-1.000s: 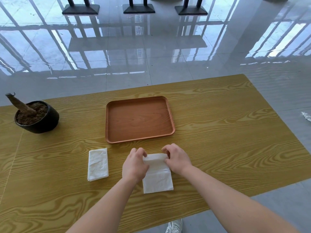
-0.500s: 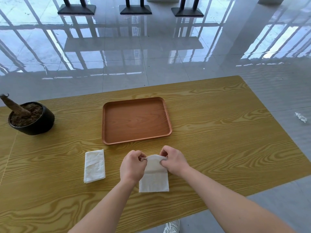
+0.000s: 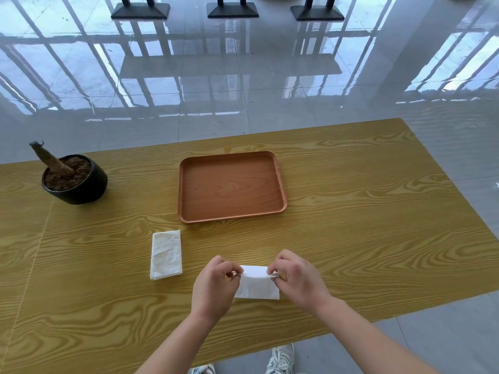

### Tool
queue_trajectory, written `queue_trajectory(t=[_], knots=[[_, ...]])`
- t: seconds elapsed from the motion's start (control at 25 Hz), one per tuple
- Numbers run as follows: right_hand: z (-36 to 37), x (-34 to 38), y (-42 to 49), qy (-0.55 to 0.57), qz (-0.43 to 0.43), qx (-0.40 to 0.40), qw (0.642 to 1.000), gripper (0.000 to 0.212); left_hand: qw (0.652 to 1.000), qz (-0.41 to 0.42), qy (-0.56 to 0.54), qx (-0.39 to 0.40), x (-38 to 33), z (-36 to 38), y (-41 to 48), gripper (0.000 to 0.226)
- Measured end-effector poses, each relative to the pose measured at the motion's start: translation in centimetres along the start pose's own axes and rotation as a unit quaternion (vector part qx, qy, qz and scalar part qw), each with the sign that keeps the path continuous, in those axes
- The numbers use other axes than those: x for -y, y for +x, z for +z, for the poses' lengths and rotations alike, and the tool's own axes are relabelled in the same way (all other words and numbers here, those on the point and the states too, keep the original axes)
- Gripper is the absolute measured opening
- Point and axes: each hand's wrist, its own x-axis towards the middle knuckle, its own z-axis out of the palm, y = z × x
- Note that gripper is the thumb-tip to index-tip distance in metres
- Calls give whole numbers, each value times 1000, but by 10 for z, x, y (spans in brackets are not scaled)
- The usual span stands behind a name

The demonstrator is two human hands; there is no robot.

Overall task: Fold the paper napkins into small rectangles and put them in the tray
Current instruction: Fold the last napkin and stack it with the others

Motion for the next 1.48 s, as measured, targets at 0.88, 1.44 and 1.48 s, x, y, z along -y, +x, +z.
queue_trajectory(t=[0.88, 1.44, 1.48], knots=[[20, 2, 1, -68, 94, 77, 990, 11, 935, 160, 315, 13, 15, 3, -28, 34], [36, 15, -22, 20, 184, 45, 982, 14, 930, 197, 302, 72, 28, 23, -41, 57], [36, 15, -22, 19, 184, 44, 982, 13, 918, 227, 314, 82, 26, 27, -36, 61]])
